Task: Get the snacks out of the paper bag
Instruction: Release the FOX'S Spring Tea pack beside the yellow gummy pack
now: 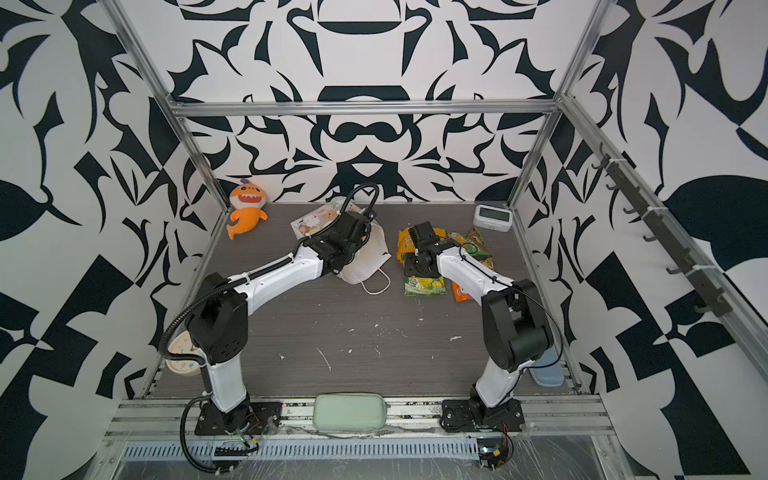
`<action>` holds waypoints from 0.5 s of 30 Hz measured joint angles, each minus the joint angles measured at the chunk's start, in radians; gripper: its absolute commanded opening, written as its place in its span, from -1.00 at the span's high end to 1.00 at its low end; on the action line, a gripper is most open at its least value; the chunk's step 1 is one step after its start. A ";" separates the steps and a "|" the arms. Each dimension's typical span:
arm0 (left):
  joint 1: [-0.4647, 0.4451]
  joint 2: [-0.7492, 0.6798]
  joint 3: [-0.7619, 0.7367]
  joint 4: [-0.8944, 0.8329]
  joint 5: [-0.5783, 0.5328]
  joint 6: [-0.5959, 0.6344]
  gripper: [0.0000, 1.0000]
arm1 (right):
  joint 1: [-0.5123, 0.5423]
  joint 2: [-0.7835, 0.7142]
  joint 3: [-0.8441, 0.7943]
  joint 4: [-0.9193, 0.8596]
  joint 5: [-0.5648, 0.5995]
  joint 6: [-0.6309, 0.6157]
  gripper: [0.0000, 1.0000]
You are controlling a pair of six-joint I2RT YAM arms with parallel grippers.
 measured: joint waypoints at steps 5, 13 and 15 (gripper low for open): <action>0.000 0.000 0.000 0.000 0.000 0.000 0.90 | -0.005 0.025 -0.016 0.007 0.024 -0.006 -0.01; 0.000 0.000 0.000 0.000 0.000 0.000 0.90 | -0.005 0.031 -0.101 0.033 -0.002 0.000 0.13; 0.000 0.000 0.000 0.000 0.000 0.000 0.90 | -0.005 0.021 -0.122 0.045 -0.004 0.007 0.13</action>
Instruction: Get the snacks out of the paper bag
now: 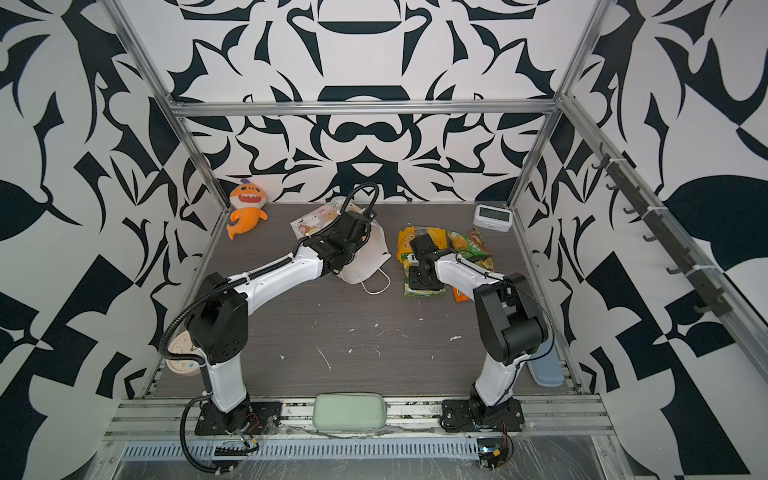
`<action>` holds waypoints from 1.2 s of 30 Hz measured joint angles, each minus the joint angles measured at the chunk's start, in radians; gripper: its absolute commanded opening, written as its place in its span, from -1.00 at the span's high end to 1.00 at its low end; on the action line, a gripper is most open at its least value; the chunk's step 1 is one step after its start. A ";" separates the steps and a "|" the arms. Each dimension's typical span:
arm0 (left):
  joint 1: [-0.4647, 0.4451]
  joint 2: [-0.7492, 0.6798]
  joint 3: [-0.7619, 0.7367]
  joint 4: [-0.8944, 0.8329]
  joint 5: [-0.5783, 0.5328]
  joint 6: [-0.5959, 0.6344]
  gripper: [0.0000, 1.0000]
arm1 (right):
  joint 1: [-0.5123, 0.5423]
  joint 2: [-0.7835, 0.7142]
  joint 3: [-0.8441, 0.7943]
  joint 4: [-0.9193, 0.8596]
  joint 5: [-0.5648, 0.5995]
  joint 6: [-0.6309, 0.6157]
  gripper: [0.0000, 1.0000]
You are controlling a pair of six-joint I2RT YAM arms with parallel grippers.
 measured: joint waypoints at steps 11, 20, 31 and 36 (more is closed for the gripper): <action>0.000 0.000 0.000 0.000 0.000 0.003 0.90 | 0.000 -0.135 -0.109 0.002 -0.036 0.059 0.11; -0.003 0.000 0.000 0.000 -0.001 0.003 0.90 | 0.000 -0.072 0.085 0.005 0.012 0.031 -0.23; -0.008 0.000 0.000 0.001 -0.006 0.003 0.90 | -0.002 0.177 0.239 0.019 0.053 0.001 -0.16; -0.008 0.000 -0.002 0.004 -0.008 0.004 0.90 | -0.002 0.156 0.193 0.037 0.045 0.010 -0.10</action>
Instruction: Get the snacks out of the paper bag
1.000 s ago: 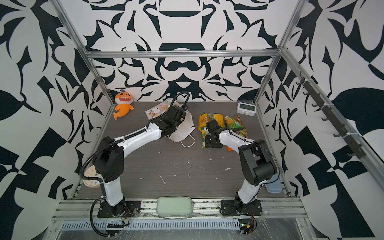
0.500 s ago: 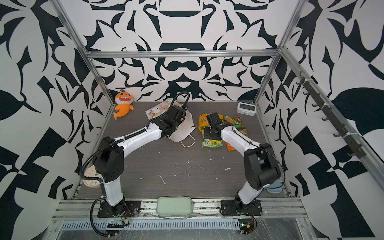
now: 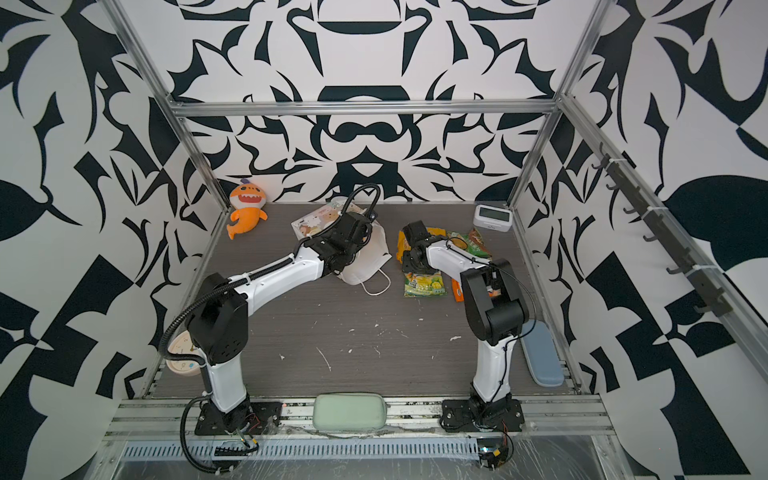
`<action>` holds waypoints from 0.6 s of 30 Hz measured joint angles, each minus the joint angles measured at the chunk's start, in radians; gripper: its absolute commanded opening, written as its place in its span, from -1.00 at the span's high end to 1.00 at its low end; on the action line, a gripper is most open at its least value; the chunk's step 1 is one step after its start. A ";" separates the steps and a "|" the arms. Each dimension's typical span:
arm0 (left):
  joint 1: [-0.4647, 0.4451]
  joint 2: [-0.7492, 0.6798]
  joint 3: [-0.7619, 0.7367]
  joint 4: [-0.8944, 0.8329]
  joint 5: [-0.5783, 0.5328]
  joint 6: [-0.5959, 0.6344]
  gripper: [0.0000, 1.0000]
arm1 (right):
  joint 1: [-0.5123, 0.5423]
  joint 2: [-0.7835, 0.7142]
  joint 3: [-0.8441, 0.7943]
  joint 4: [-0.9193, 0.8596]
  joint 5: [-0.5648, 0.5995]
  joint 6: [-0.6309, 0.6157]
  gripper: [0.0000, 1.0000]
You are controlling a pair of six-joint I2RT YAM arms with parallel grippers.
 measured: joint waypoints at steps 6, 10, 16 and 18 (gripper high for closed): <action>0.000 0.000 0.000 0.002 0.000 0.003 0.90 | 0.000 -0.107 -0.167 0.021 -0.021 0.045 -0.02; 0.000 0.000 0.000 0.005 0.000 0.003 0.90 | 0.000 -0.190 -0.267 0.048 -0.023 0.060 -0.02; 0.000 0.000 0.000 0.006 0.000 0.003 0.90 | -0.003 -0.263 -0.291 0.037 -0.019 0.043 -0.09; 0.000 0.000 0.000 0.006 0.000 0.003 0.90 | 0.002 -0.282 -0.275 0.010 -0.012 0.040 -0.18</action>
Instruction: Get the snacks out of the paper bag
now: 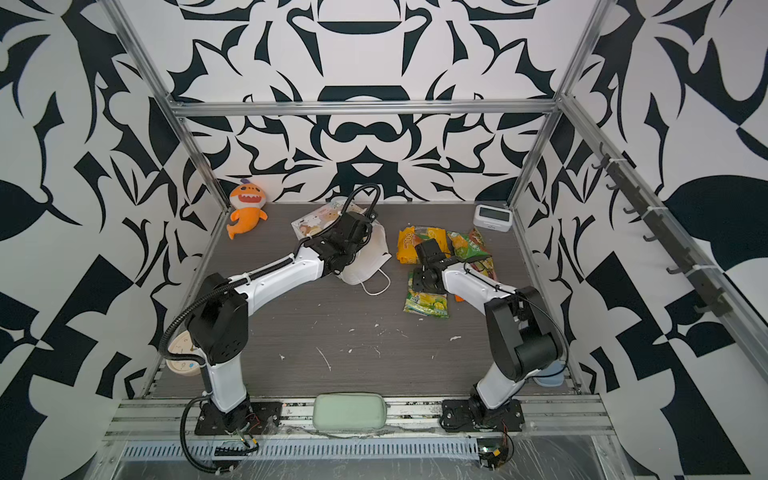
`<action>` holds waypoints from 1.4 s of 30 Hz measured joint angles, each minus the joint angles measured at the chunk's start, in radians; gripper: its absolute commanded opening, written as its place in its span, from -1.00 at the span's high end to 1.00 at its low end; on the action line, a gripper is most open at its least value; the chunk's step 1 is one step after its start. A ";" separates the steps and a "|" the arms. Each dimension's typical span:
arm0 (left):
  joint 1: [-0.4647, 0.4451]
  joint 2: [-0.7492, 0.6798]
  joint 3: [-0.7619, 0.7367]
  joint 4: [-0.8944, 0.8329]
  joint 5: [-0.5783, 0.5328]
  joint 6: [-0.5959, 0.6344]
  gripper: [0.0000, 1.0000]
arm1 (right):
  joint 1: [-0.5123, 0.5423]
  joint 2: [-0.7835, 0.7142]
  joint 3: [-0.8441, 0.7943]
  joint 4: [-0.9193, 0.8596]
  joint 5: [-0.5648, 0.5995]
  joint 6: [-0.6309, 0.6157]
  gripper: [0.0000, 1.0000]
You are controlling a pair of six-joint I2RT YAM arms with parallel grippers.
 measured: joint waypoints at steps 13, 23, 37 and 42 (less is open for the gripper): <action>0.000 0.000 0.000 0.000 0.000 0.000 0.90 | 0.062 0.041 0.023 -0.102 0.049 0.110 -0.41; 0.000 0.000 0.000 -0.001 -0.001 0.001 0.90 | 0.062 0.160 0.071 -0.076 0.095 0.073 0.05; -0.002 0.000 0.000 0.000 -0.008 0.016 0.90 | 0.060 0.170 0.072 -0.005 0.133 -0.165 0.08; -0.002 0.000 0.000 -0.001 -0.009 0.019 0.90 | 0.031 0.167 0.072 0.002 0.138 -0.199 0.01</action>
